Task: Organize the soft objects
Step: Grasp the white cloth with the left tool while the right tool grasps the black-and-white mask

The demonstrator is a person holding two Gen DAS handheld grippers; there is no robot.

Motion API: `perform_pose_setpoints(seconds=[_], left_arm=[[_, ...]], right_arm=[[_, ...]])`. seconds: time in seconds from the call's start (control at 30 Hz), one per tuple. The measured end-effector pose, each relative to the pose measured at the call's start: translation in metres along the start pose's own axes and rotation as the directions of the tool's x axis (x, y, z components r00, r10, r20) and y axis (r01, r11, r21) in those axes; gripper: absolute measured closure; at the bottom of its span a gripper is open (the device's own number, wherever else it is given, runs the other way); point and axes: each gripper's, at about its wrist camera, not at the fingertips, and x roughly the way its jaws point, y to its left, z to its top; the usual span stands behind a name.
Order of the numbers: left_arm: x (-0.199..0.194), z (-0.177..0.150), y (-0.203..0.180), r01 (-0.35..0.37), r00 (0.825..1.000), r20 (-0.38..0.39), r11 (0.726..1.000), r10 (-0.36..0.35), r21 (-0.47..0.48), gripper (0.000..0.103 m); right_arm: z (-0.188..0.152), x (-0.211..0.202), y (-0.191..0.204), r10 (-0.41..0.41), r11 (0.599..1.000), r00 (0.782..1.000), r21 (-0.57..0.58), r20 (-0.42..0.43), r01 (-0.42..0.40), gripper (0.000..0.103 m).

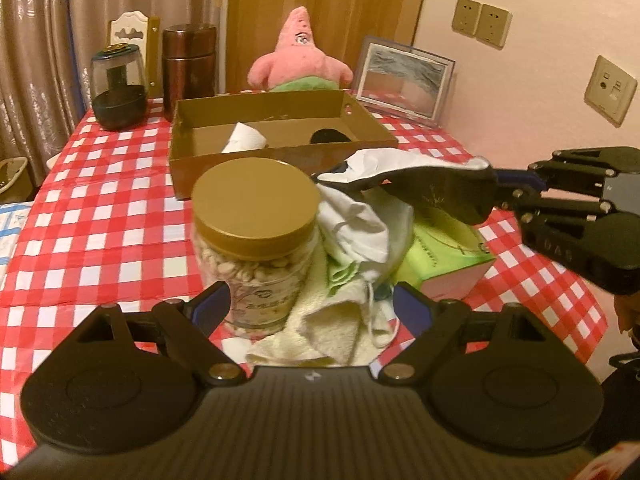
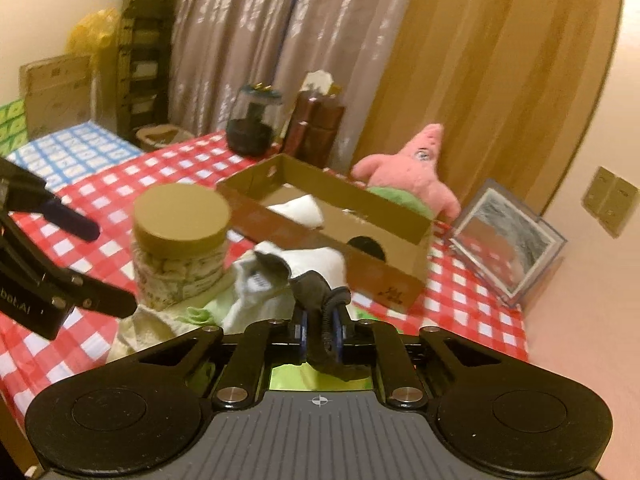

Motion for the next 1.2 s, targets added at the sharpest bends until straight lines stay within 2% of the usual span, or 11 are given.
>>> perform_pose_setpoints(seconds=[0.23, 0.37, 0.63, 0.9, 1.0, 1.2], left_arm=[[0.008, 0.004, -0.015, 0.024, 1.0, 0.014, 0.999, -0.025, 0.022, 0.017], [0.016, 0.01, -0.027, 0.03, 0.999, 0.035, 0.999, -0.031, 0.02, 0.028], [0.049, 0.016, -0.051, -0.003, 0.999, 0.052, 0.995, -0.002, 0.097, 0.054], [0.082, 0.018, -0.059, -0.044, 0.998, 0.048, 0.988, 0.037, 0.147, 0.058], [0.088, 0.019, -0.063, -0.059, 0.997, 0.059, 0.981, 0.049, 0.183, 0.067], [0.097, 0.018, -0.072, -0.101, 0.994, 0.074, 0.966, 0.086, 0.236, 0.073]], right_arm=[[-0.004, -0.014, -0.024, -0.064, 0.995, 0.998, 0.08, 0.019, 0.062, 0.093], [-0.01, -0.02, -0.035, -0.106, 0.988, 0.994, 0.117, 0.023, 0.103, 0.093], [-0.02, -0.021, -0.039, -0.072, 0.987, 0.997, 0.148, 0.019, 0.069, 0.093], [-0.022, -0.019, -0.046, -0.061, 0.984, 0.998, 0.167, 0.028, 0.056, 0.093], [-0.023, -0.017, -0.046, -0.054, 0.985, 0.998, 0.167, 0.028, 0.049, 0.093], [-0.028, -0.013, -0.043, -0.045, 0.985, 0.999, 0.171, 0.021, 0.041, 0.093]])
